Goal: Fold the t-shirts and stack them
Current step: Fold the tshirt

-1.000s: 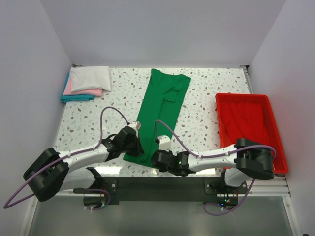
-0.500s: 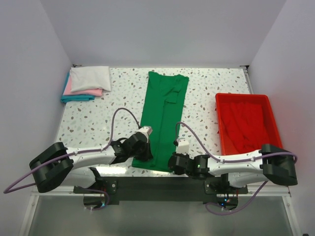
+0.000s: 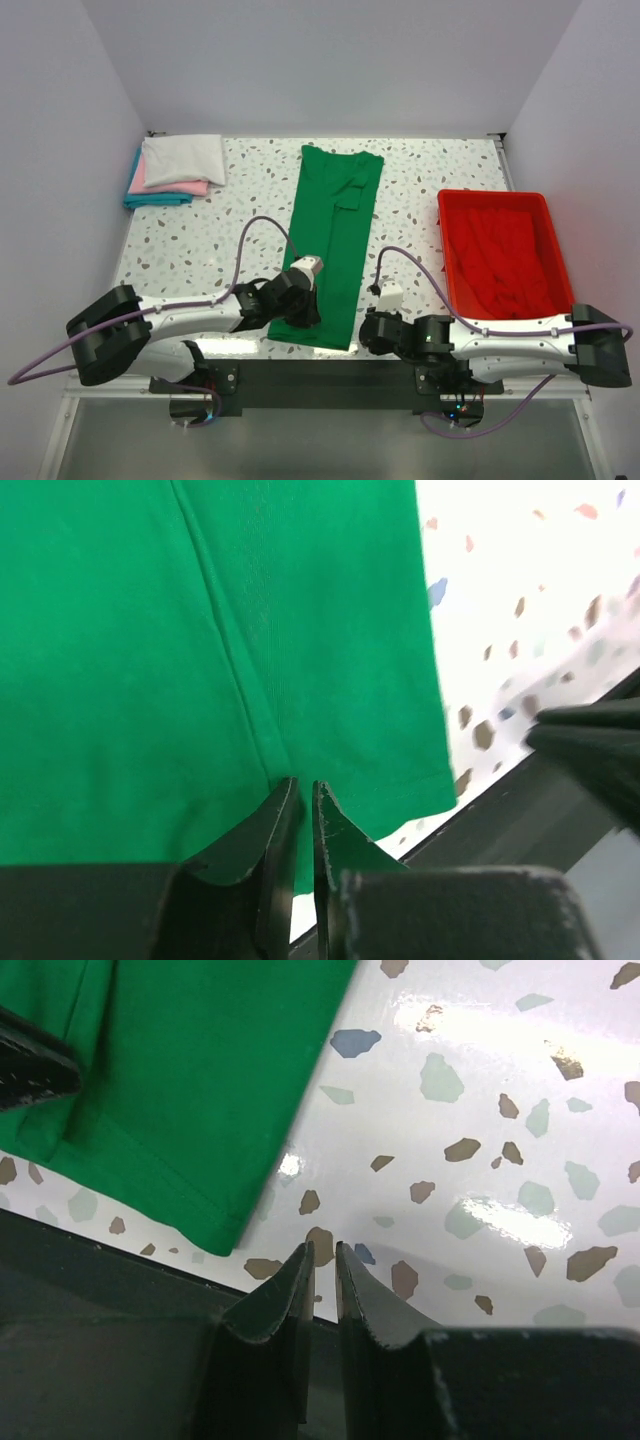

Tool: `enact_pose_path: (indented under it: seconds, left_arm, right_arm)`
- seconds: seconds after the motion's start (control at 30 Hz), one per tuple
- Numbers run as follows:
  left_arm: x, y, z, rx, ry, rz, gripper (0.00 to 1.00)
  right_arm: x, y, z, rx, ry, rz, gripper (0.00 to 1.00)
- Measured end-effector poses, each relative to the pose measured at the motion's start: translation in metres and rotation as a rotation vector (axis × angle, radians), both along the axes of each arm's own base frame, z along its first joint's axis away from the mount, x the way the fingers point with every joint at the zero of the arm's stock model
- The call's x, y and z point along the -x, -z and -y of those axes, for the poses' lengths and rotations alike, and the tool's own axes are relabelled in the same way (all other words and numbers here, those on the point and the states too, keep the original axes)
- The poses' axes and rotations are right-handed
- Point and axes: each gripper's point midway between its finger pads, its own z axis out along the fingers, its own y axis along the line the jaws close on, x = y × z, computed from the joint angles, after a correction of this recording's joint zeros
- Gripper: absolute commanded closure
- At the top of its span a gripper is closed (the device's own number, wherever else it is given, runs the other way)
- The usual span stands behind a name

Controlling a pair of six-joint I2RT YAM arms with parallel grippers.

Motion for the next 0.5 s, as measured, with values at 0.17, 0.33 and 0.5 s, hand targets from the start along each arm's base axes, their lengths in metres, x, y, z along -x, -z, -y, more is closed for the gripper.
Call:
enact_pose_path:
  seconds: [0.17, 0.33, 0.5]
  left_arm:
    - [0.019, 0.026, 0.003, -0.047, 0.031, -0.052, 0.87]
    - [0.025, 0.027, 0.027, 0.029, 0.051, -0.052, 0.87]
    - [0.031, 0.026, 0.06, 0.123, 0.084, -0.076, 0.88]
  right_arm:
    - [0.0, 0.0, 0.005, 0.015, 0.001, 0.0, 0.81]
    - [0.001, -0.004, 0.008, 0.016, 0.0, 0.002, 0.8]
    - [-0.004, -0.018, 0.011, 0.02, 0.002, 0.032, 0.78]
